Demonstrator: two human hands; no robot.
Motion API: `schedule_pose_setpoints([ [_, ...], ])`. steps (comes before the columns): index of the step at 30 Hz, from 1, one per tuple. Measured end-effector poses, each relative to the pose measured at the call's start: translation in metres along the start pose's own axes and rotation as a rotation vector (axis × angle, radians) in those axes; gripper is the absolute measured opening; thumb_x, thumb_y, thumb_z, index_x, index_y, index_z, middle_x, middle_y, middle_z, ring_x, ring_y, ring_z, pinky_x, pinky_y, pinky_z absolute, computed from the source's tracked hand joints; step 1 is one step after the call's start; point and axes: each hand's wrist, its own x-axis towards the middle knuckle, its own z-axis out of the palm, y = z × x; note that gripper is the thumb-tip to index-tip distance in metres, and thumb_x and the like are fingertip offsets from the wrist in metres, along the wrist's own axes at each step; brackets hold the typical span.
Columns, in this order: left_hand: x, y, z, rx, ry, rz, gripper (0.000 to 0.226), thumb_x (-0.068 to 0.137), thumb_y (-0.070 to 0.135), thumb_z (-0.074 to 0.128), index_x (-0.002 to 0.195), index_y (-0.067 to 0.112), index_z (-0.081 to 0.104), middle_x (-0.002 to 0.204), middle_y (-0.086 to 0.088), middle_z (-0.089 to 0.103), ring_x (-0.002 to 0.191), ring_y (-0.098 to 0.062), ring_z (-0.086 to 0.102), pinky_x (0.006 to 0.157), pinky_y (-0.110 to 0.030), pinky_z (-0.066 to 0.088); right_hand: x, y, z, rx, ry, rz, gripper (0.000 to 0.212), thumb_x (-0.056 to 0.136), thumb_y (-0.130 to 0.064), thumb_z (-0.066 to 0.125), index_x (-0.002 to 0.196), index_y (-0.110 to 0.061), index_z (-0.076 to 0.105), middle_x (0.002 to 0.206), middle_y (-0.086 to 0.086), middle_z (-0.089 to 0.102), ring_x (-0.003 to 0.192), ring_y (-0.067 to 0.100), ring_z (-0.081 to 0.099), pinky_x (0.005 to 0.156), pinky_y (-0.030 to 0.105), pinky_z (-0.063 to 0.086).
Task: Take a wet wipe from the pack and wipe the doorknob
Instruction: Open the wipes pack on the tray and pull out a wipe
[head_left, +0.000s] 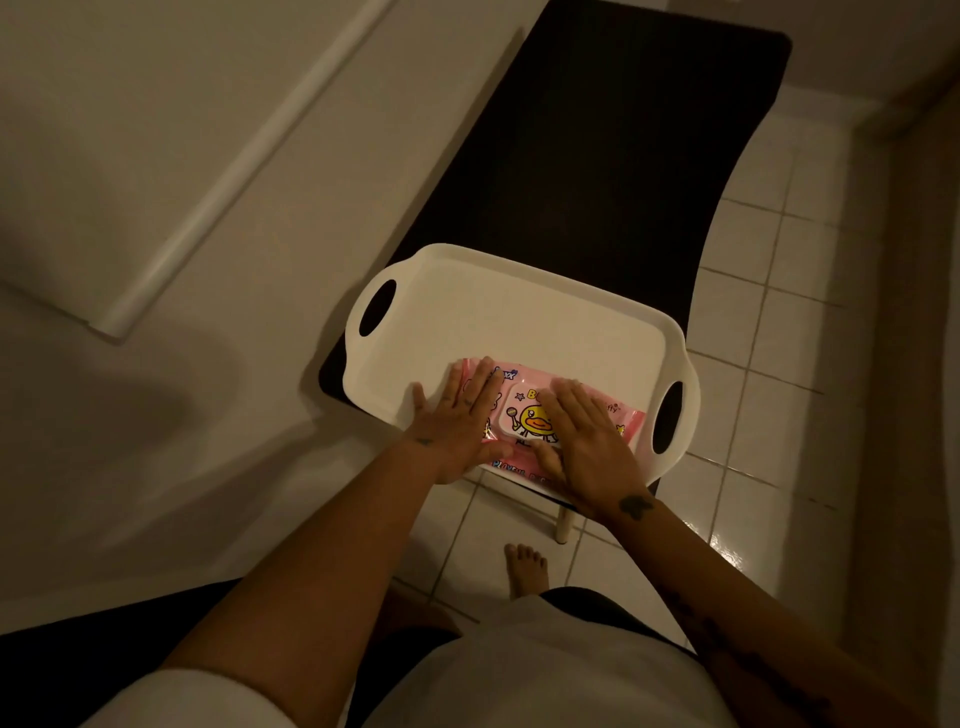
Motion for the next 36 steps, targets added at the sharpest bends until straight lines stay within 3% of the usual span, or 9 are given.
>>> schedule_pose_setpoints([
  [5, -0.002, 0.001, 0.000, 0.003, 0.003, -0.007, 0.090, 0.086, 0.061, 0.033, 0.136, 0.020, -0.031, 0.151, 0.001, -0.031, 0.138, -0.028, -0.028, 0.106, -0.065, -0.002, 0.001, -0.003, -0.004, 0.032, 0.010, 0.007, 0.048, 0.094, -0.027, 0.048, 0.135, -0.005, 0.036, 0.144, 0.023, 0.034, 0.135, 0.036, 0.027, 0.112, 0.041, 0.014],
  [7, -0.003, 0.001, 0.000, 0.000, -0.004, 0.000, 0.086, 0.087, 0.060, 0.032, 0.130, 0.024, -0.033, 0.150, 0.001, -0.032, 0.137, -0.028, -0.029, 0.106, -0.065, -0.004, 0.008, -0.006, -0.016, 0.141, 0.128, 0.069, 0.035, 0.093, -0.025, 0.041, 0.115, -0.003, 0.057, 0.115, 0.026, 0.061, 0.109, 0.038, 0.056, 0.092, 0.039, 0.041],
  [10, -0.004, 0.002, -0.001, -0.014, -0.009, -0.010, 0.086, 0.088, 0.059, 0.032, 0.134, 0.023, -0.032, 0.149, 0.003, -0.034, 0.137, -0.027, -0.030, 0.106, -0.065, -0.006, 0.023, -0.007, -0.035, 0.192, 0.199, 0.105, 0.039, 0.092, -0.027, 0.032, 0.086, -0.003, 0.062, 0.070, 0.016, 0.065, 0.063, 0.035, 0.062, 0.058, 0.029, 0.041],
  [13, -0.005, 0.002, -0.001, -0.005, 0.002, -0.008, 0.086, 0.088, 0.059, 0.032, 0.133, 0.023, -0.032, 0.143, 0.006, -0.039, 0.137, -0.027, -0.030, 0.106, -0.065, -0.006, 0.035, -0.006, -0.042, 0.173, 0.251, 0.113, 0.025, 0.095, -0.017, 0.044, 0.110, -0.001, 0.057, 0.096, 0.026, 0.067, 0.079, 0.038, 0.065, 0.068, 0.040, 0.052],
  [17, -0.005, 0.002, 0.000, 0.000, 0.016, -0.013, 0.088, 0.087, 0.061, 0.032, 0.134, 0.023, -0.032, 0.141, 0.007, -0.039, 0.137, -0.026, -0.030, 0.106, -0.064, -0.007, 0.039, 0.000, -0.049, 0.120, 0.256, 0.190, 0.044, 0.088, 0.000, 0.053, 0.130, -0.004, 0.042, 0.138, 0.025, 0.042, 0.119, 0.042, 0.047, 0.091, 0.051, 0.045],
  [24, -0.004, -0.001, 0.003, 0.002, 0.072, 0.007, 0.091, 0.084, 0.064, 0.033, 0.140, 0.021, -0.026, 0.137, 0.007, -0.040, 0.139, -0.022, -0.027, 0.108, -0.060, -0.007, 0.006, 0.004, -0.042, -0.034, 0.060, 0.022, 0.046, 0.081, -0.008, 0.066, 0.123, 0.000, 0.050, 0.131, 0.029, 0.048, 0.119, 0.046, 0.047, 0.091, 0.059, 0.045],
  [30, -0.009, 0.002, -0.003, -0.170, 0.147, 0.045, 0.093, 0.085, 0.046, 0.055, 0.147, 0.024, -0.010, 0.145, 0.007, -0.034, 0.139, -0.017, -0.025, 0.112, -0.054, -0.007, -0.006, 0.019, -0.029, -0.127, -0.141, 0.088, 0.070, 0.092, -0.049, 0.037, 0.144, -0.014, 0.006, 0.155, 0.010, 0.006, 0.141, 0.026, 0.003, 0.112, 0.047, 0.009],
  [33, -0.011, 0.008, -0.008, -0.294, 0.191, 0.072, 0.083, 0.084, 0.031, 0.060, 0.148, 0.027, 0.007, 0.156, 0.005, -0.017, 0.143, -0.017, -0.015, 0.114, -0.050, -0.002, -0.008, 0.022, -0.028, -0.170, -0.180, 0.082, 0.075, 0.088, -0.060, 0.022, 0.143, -0.016, -0.001, 0.155, 0.010, 0.001, 0.142, 0.025, -0.001, 0.112, 0.045, 0.007],
  [36, -0.010, 0.017, -0.011, -0.307, 0.229, 0.134, 0.065, 0.088, 0.034, 0.055, 0.145, 0.028, 0.023, 0.158, 0.005, -0.005, 0.144, -0.016, -0.003, 0.114, -0.047, 0.002, -0.008, 0.023, -0.025, -0.236, -0.175, 0.069, 0.085, 0.076, -0.070, -0.010, 0.142, -0.016, -0.005, 0.155, 0.011, 0.002, 0.141, 0.026, 0.000, 0.112, 0.046, 0.011],
])
